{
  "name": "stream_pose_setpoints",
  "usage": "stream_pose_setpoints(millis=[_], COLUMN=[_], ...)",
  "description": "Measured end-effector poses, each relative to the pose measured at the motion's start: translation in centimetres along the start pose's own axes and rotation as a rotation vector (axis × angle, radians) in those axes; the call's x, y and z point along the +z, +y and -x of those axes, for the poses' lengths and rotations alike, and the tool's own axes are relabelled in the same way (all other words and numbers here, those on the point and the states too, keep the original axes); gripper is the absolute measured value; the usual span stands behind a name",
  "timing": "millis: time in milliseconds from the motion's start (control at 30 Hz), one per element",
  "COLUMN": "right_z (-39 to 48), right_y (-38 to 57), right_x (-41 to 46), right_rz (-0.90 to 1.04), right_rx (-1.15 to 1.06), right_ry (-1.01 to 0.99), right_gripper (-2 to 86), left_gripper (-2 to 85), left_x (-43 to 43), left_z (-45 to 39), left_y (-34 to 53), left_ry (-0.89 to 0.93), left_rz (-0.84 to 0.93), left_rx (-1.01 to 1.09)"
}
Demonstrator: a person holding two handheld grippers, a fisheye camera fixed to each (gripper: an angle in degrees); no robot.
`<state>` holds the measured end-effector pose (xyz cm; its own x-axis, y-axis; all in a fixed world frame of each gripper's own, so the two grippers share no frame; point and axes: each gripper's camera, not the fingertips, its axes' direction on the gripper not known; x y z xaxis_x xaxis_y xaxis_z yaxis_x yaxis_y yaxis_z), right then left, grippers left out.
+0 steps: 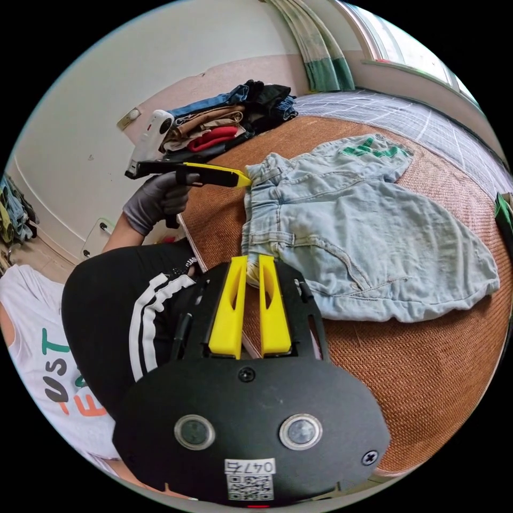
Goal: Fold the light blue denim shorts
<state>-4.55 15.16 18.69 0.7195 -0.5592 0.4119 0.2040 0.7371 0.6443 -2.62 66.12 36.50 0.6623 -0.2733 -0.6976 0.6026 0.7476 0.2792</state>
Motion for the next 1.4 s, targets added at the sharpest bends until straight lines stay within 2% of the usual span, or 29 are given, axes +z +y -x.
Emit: stream_pose_setpoints(millis=[133,200,267,333,400,500,567,633,700,767,833,900,967,1000,1033,1067,1100,1167,1233,1333,1400], right_z=[0.0,0.0,1.9,4.0,4.6,1.4,-3.3,-7.1,-10.9,-14.9,-16.2,-16.5,-16.6,-16.6,-16.5,-16.4,-16.4,-16.5,-16.6,-16.5,-16.6], right_y=[-0.2,-1.5,-4.8,-6.3,-6.0,-2.4,3.0,8.0,12.9,18.1,20.5,21.7,21.8,21.7,21.4,20.8,20.6,19.1,17.9,16.7,16.4], right_x=[0.8,2.1,5.8,7.5,5.7,-0.7,-6.8,-11.3,-15.0,-18.4,-19.8,-20.7,-21.2,-21.3,-21.2,-21.0,-20.8,-19.4,-17.7,-15.1,-14.0], right_rz=[0.002,0.001,0.056,0.130,0.080,-0.102,-0.275,-0.389,-0.454,-0.468,-0.467,-0.457,-0.426,-0.421,-0.413,-0.405,-0.398,-0.342,-0.271,-0.190,-0.180], right_rx=[-0.010,0.021,-0.048,-0.174,-0.222,-0.127,0.048,0.208,0.376,0.519,0.561,0.567,0.550,0.543,0.522,0.494,0.482,0.424,0.372,0.315,0.327], right_ry=[-0.027,-0.079,-0.193,-0.336,-0.313,-0.154,-0.031,0.095,0.197,0.193,0.205,0.263,0.307,0.311,0.311,0.299,0.288,0.214,0.123,-0.047,-0.083], right_gripper=[0.2,-0.2,-0.9,-1.1,-1.1,-0.6,-0.2,-0.2,-0.5,-0.8,-0.8,-0.8,-0.6,-0.5,-0.3,0.1,0.4,1.7,3.1,5.0,5.7], left_gripper=[0.1,0.9,2.1,1.7,0.5,-0.7,-0.9,-0.9,-0.9,-0.9,-0.9,-0.9,-1.0,-1.0,-1.0,-1.0,-1.0,-1.0,-1.0,-1.0,-1.0], left_x=[-2.1,-5.3,-11.2,-13.2,-11.9,-6.9,-2.8,0.4,3.1,3.0,2.3,1.4,0.1,-0.3,-1.4,-2.9,-3.8,-6.8,-7.8,-6.6,-5.2], left_z=[-0.5,-0.8,-3.5,-6.2,-8.4,-11.5,-14.3,-16.3,-18.1,-18.7,-18.6,-18.2,-16.4,-15.8,-14.8,-14.4,-14.2,-13.5,-12.2,-9.1,-7.0], left_y=[1.0,2.0,4.3,5.3,4.4,1.8,0.5,0.2,0.4,0.4,0.7,1.4,2.2,2.3,2.7,3.3,3.6,5.0,6.0,7.2,7.8], left_ry=[-0.112,-0.264,-0.437,-0.433,-0.345,-0.142,-0.001,0.056,0.029,0.008,-0.067,-0.218,-0.495,-0.567,-0.690,-0.732,-0.726,-0.569,-0.460,-0.451,-0.473], left_rz=[-0.025,-0.139,-0.374,-0.463,-0.387,-0.175,-0.009,0.107,0.212,0.227,0.251,0.268,0.295,0.290,0.256,0.182,0.135,-0.028,-0.098,-0.062,-0.020], left_rx=[-0.105,-0.199,-0.244,-0.186,-0.086,0.072,0.187,0.265,0.332,0.323,0.300,0.256,0.136,0.098,0.032,-0.004,-0.020,-0.045,-0.065,-0.099,-0.120])
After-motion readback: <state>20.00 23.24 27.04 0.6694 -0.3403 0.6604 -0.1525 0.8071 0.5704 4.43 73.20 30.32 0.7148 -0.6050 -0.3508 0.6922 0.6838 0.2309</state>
